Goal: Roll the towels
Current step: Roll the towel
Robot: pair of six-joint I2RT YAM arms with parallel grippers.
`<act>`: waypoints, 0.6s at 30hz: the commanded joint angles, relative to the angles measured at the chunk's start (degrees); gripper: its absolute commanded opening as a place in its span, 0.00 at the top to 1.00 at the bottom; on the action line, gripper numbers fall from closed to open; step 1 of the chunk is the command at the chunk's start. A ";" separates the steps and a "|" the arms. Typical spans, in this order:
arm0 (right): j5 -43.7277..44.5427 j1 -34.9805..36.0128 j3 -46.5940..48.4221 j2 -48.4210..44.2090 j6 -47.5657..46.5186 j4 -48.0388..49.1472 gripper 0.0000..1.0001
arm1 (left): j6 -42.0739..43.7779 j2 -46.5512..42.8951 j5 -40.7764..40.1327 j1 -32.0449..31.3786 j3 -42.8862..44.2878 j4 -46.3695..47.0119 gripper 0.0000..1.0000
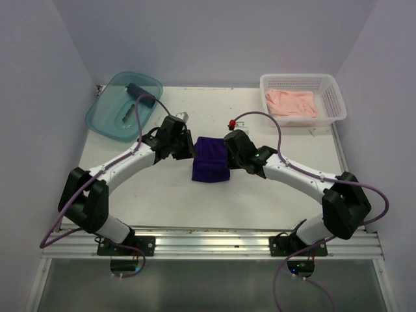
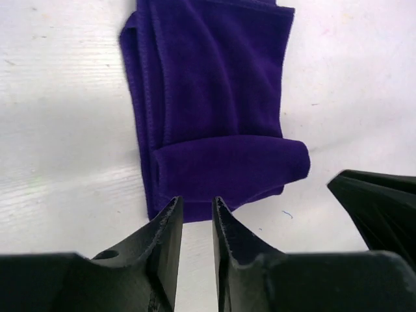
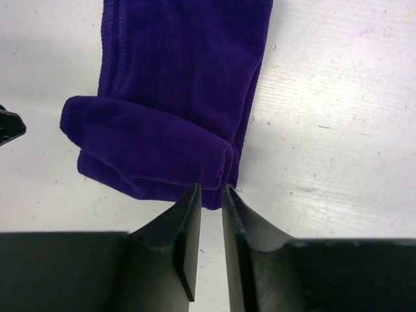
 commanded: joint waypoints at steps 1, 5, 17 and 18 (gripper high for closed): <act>-0.11 -0.33 1.75 2.91 -0.28 -0.04 0.81 | -0.08 -0.12 2.77 -1.79 -0.10 3.27 0.73; -1.17 -0.42 3.68 6.87 -0.81 1.37 0.88 | -0.70 3.21 5.94 -2.15 -1.16 5.98 0.89; -2.40 -3.67 7.46 15.93 -1.68 2.16 0.92 | 3.60 14.82 3.75 -1.36 7.62 5.65 0.95; -2.58 -3.67 7.55 15.32 -1.69 1.29 0.93 | 3.87 14.82 3.58 -1.36 8.24 5.21 0.95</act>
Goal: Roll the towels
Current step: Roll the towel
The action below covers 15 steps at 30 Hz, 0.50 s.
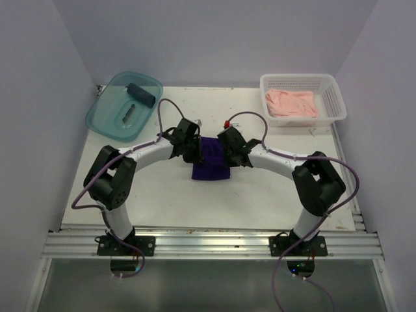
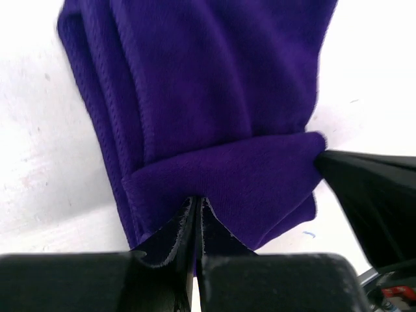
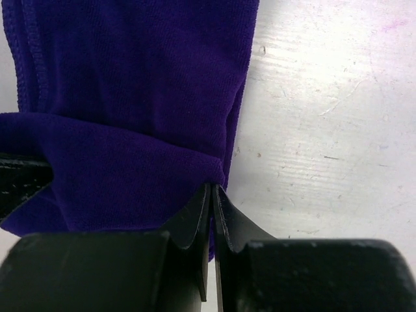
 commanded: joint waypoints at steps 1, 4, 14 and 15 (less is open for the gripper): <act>-1.07 -0.33 1.46 -1.03 -0.70 0.39 0.94 | 2.65 -0.59 -1.06 0.52 5.46 0.23 0.95; -1.08 -0.33 -1.26 -6.56 -0.44 1.17 0.93 | 3.00 -3.47 -1.59 0.43 5.22 -1.63 0.95; -2.21 -0.24 1.89 -5.27 -2.90 0.47 0.91 | -2.35 -12.19 0.43 -0.18 -4.97 0.91 0.93; -2.91 -0.24 2.24 -4.48 -2.99 1.17 0.91 | -2.88 -12.28 0.87 -0.27 -6.03 1.53 0.93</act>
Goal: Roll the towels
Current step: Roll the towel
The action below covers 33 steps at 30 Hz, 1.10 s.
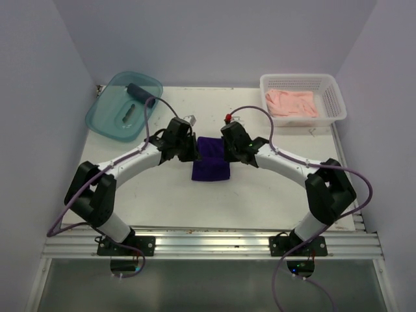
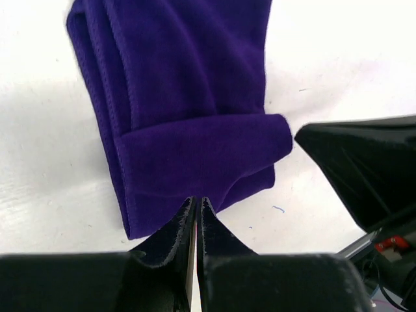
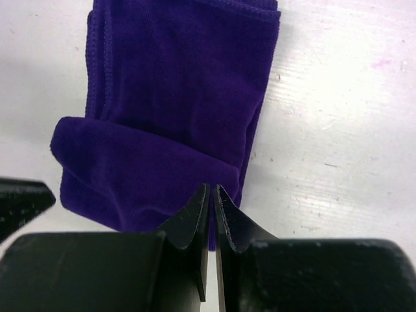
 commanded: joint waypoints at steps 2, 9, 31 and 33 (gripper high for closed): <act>-2.27 0.00 3.64 5.81 -2.20 1.18 0.91 | -3.72 -1.04 3.17 -0.23 -6.70 4.43 0.93; -1.74 0.00 4.53 11.97 -3.35 1.79 0.93 | -4.17 2.64 3.27 -0.40 -10.58 7.42 0.94; 3.78 11.43 -7.70 -6.83 7.56 -2.07 0.69 | 2.69 2.04 -5.52 2.23 2.25 -4.08 0.90; 5.11 12.73 -6.55 -7.36 5.80 -3.83 0.57 | 2.69 -0.41 -5.88 2.85 2.34 -5.14 0.83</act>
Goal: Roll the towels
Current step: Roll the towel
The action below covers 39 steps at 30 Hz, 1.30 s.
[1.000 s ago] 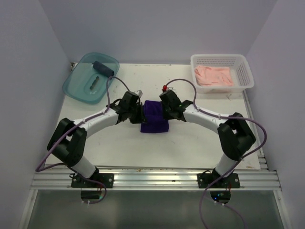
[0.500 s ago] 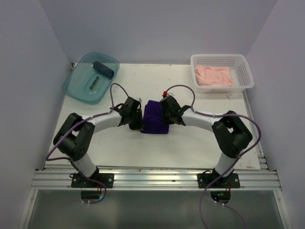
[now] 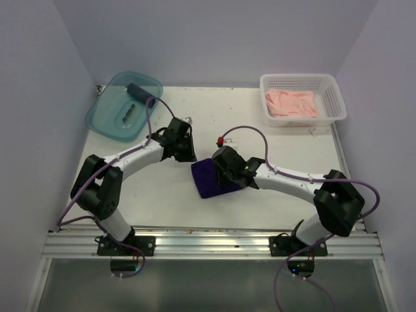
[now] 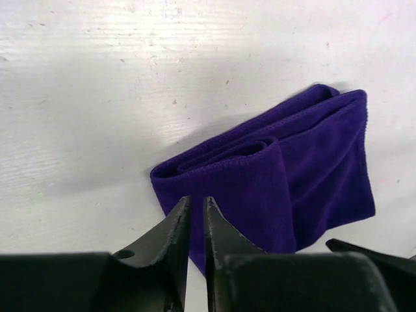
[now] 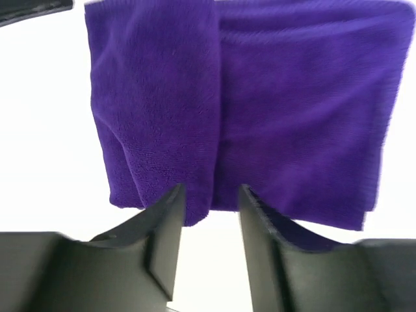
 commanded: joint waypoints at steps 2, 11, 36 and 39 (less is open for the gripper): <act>7.85 2.30 4.73 -2.32 -4.09 -4.62 0.52 | 1.93 -6.57 -2.03 2.35 1.43 -4.01 0.80; 17.51 14.42 14.05 8.84 -9.10 -6.82 0.43 | 1.84 -12.55 4.47 12.01 -6.92 -2.52 0.77; 0.06 8.29 3.01 9.30 -9.28 11.70 1.00 | -0.88 -14.84 21.08 14.22 -18.44 9.69 0.17; -8.01 5.30 -2.53 5.17 -8.40 19.26 1.00 | -1.58 -15.37 23.45 13.78 -20.46 12.23 0.11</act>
